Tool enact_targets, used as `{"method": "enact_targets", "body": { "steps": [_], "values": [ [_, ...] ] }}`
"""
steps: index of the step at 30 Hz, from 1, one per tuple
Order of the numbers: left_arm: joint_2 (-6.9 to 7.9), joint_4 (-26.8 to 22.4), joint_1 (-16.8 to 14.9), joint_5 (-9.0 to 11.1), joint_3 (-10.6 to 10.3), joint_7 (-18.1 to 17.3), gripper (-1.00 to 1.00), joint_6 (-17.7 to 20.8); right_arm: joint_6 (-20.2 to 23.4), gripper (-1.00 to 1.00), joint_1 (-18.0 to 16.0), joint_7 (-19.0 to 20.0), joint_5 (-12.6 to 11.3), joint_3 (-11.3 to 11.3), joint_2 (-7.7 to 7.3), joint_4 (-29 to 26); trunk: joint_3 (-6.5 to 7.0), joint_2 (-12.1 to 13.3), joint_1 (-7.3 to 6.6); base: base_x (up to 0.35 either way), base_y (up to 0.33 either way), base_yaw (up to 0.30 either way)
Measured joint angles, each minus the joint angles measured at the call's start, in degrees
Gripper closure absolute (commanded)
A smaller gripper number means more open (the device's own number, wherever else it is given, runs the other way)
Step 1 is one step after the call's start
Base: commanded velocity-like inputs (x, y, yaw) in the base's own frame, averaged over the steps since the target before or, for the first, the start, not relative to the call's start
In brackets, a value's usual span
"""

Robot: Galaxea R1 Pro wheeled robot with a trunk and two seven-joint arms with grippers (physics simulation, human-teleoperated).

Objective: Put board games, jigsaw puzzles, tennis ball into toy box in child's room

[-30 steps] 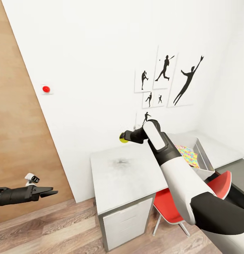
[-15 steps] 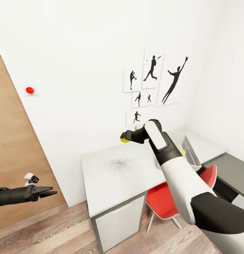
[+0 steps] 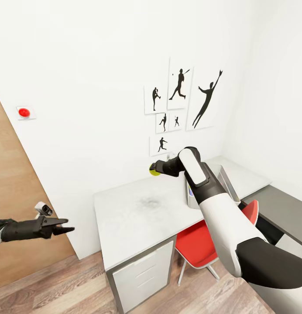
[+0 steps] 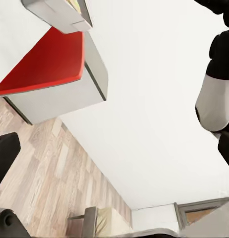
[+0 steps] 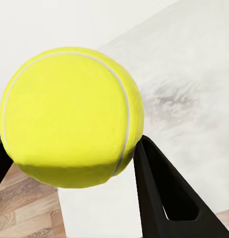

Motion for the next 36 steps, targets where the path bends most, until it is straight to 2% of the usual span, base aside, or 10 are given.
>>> {"method": "enact_targets", "body": {
  "steps": [3, 6, 11, 16, 18, 23, 29, 36],
  "values": [
    [-0.47, -4.21, -3.74, 0.07, 0.52, 0.06, -1.00, 6.06, -0.05, 1.00, -0.25, -0.03, 0.14, 0.07, 0.00, -0.11, 0.00, 0.00, 0.00, 0.000, 0.000, 0.000],
    [-1.78, -4.94, -7.62, 0.25, 1.00, 0.66, -1.00, 9.19, -0.08, 1.00, -1.09, -0.13, 0.30, 0.11, 0.00, -0.08, 0.00, 0.00, 0.00, 0.000, 0.000, 0.000],
    [-3.22, -5.15, -10.91, 0.63, 2.26, 1.01, -1.00, 10.33, -0.07, 1.00, -2.05, -1.35, 0.24, 0.03, 0.00, 0.04, -0.01, 0.00, 0.00, 0.000, 0.000, 0.000],
    [-6.63, -5.18, -11.99, 0.75, 2.76, 1.07, -1.00, 10.45, -0.01, 1.00, -2.25, -2.65, -0.25, -0.23, 0.00, -0.01, -0.01, 0.00, 0.00, 0.000, 0.000, 0.000],
    [-7.43, -5.18, -12.10, 0.63, 2.87, 1.12, -1.00, 10.36, 0.05, 1.00, -2.27, -2.81, -0.30, -0.25, 0.00, -0.03, -0.01, 0.00, 0.00, 0.000, 0.000, 0.000],
    [-7.95, -5.17, -12.19, 0.57, 3.48, 1.15, -1.00, 10.22, 0.14, 1.00, -2.27, -2.90, -0.28, -0.28, 0.00, -0.03, 0.01, 0.00, 0.00, 0.000, 0.000, -0.059],
    [-8.03, -5.16, -12.18, 0.38, 3.82, 1.22, -1.00, 10.14, 0.28, 1.00, -2.28, -2.91, -0.25, -0.29, 0.00, 0.10, 0.21, 0.00, 0.00, 0.000, -0.100, -0.212],
    [-8.00, -5.18, -12.17, 0.43, 3.89, 1.24, -1.00, 10.13, 0.27, 1.00, -2.28, -2.92, -0.25, -0.27, 0.00, 0.21, 0.28, 0.00, 0.00, 0.000, -0.105, -0.048]
  ]
}}
